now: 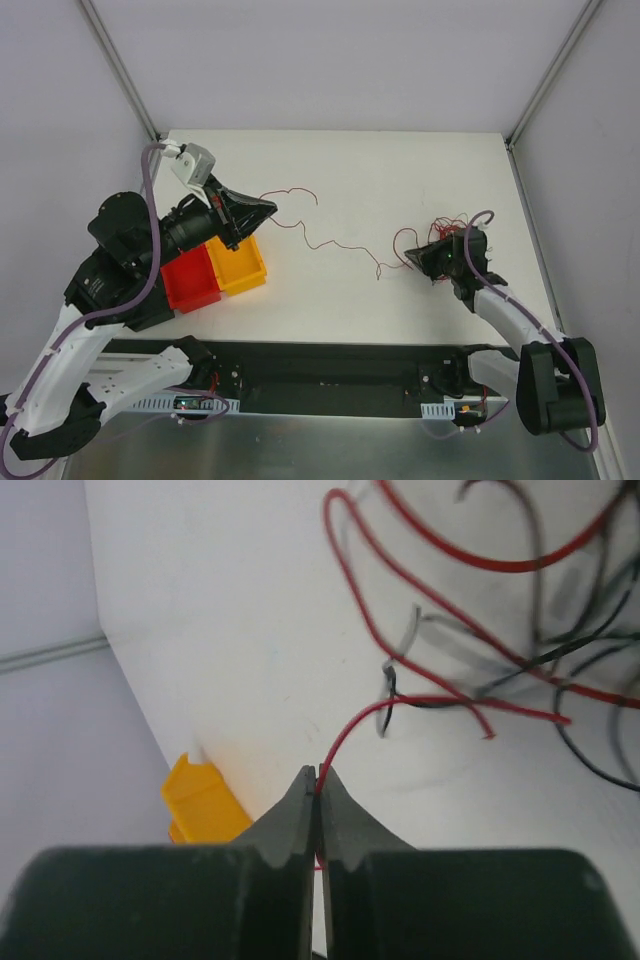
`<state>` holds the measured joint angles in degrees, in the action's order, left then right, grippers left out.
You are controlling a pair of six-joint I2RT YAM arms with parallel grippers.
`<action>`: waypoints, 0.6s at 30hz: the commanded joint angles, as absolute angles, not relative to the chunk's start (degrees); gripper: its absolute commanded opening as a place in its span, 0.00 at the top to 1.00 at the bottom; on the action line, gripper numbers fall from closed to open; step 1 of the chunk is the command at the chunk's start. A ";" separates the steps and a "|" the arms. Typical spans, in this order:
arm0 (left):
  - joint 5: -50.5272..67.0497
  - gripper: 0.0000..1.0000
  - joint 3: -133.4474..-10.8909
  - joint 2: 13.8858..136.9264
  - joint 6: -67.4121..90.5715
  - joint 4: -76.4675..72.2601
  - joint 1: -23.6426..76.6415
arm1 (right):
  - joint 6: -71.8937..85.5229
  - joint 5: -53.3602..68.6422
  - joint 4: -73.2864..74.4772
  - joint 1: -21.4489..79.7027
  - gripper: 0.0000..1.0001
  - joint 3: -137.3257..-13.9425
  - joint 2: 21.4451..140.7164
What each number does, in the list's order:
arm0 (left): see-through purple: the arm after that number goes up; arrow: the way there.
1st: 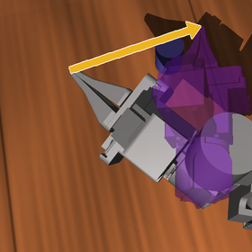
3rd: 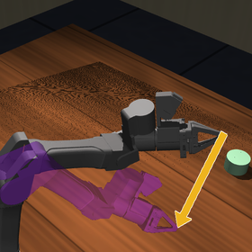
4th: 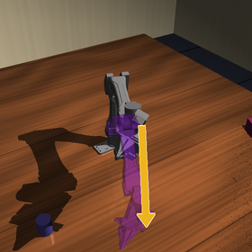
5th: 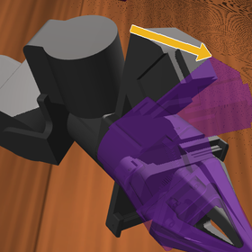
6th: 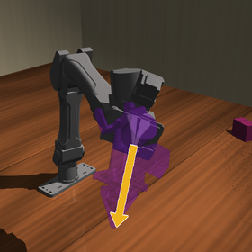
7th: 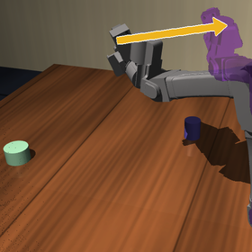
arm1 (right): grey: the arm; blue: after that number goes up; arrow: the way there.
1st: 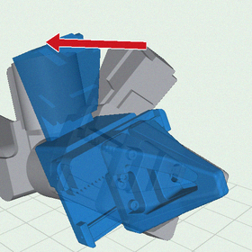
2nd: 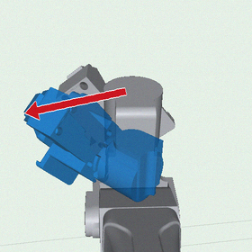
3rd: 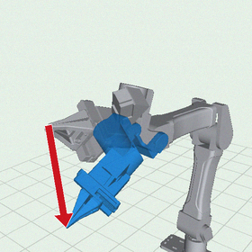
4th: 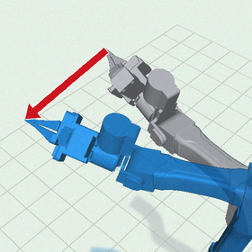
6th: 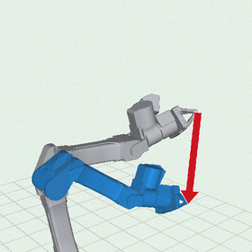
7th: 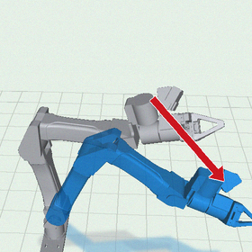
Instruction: Untangle the cables
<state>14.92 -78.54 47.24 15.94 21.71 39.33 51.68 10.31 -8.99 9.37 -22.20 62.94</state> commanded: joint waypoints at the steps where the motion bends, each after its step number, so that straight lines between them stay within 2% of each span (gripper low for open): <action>1: 11.97 1.00 -72.80 48.07 17.75 20.21 39.37 | 50.47 18.46 -5.92 9.58 1.00 -36.34 56.09; 4: 8.53 1.00 -67.43 49.83 19.33 18.99 39.37 | 36.18 15.66 8.11 8.70 1.00 -54.68 53.17; 7: 9.75 1.00 -64.43 52.55 20.47 17.23 39.37 | 20.00 10.82 27.00 7.74 0.99 -77.97 59.56; 9: 12.03 1.00 -64.07 54.40 21.18 16.09 39.37 | 14.00 16.57 35.64 7.21 1.00 -95.10 66.06; 11: 12.66 1.00 -64.34 54.93 21.71 15.12 39.37 | 12.22 23.26 39.37 8.08 1.00 -104.12 70.21; 13: 11.70 1.00 -64.07 54.58 22.32 14.50 39.37 | 13.96 27.40 34.31 10.62 1.00 -101.28 69.44; 18: 9.67 1.00 -60.65 52.74 23.12 14.15 39.29 | 18.10 28.57 16.99 19.49 1.00 -78.97 62.59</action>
